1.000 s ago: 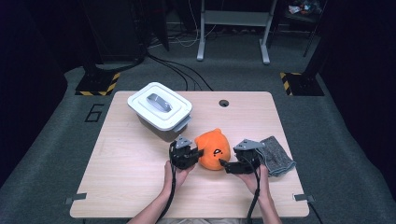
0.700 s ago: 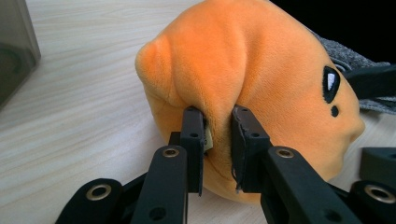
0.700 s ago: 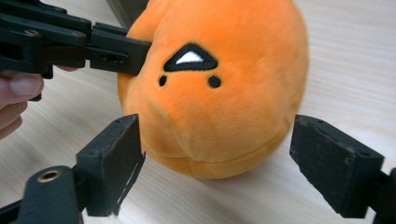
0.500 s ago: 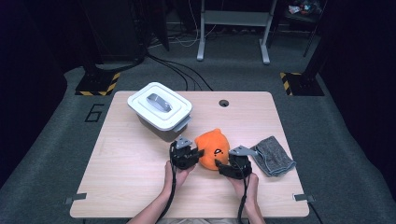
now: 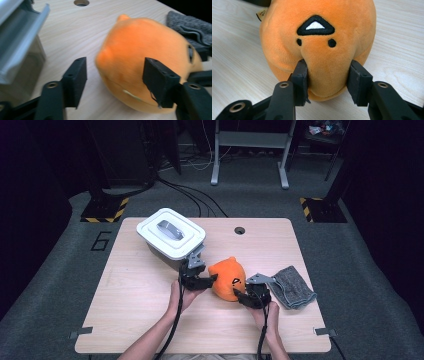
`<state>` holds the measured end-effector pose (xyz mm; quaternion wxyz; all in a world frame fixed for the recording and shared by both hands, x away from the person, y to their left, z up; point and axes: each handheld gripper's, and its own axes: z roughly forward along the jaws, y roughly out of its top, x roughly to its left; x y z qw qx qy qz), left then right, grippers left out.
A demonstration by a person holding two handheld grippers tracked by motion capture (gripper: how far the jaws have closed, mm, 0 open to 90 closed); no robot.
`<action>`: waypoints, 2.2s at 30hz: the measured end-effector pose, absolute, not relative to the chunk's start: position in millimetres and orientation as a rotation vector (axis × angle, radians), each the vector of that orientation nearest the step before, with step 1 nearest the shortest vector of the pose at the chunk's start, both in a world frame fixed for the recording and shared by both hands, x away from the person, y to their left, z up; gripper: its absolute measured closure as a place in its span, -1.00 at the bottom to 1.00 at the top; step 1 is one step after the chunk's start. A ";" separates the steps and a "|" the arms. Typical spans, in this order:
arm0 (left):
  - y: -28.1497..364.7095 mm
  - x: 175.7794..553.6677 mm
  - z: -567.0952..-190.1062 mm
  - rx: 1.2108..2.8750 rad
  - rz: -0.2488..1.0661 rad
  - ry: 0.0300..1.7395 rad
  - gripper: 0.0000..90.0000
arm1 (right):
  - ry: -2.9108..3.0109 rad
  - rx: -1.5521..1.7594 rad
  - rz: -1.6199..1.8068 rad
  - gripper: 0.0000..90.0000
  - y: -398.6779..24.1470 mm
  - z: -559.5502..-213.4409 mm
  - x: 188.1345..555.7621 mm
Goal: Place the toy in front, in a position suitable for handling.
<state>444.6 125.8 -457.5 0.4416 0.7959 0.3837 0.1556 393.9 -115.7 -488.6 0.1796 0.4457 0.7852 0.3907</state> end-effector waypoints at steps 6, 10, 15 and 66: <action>125.1 458.8 -461.4 2.021 0.274 0.910 -0.18 | 2.244 1.236 1.096 0.26 -116.8 -488.1 395.0; 123.0 459.2 -470.1 2.022 0.224 0.885 0.34 | 2.247 1.218 1.101 0.31 -116.8 -488.9 396.2; 124.1 451.8 -470.1 2.001 0.239 0.888 0.69 | 2.225 1.214 1.122 0.44 -116.3 -487.2 394.9; 125.4 401.7 -490.5 1.771 0.284 1.081 0.74 | 2.237 1.201 1.174 -0.34 -145.9 -464.0 415.9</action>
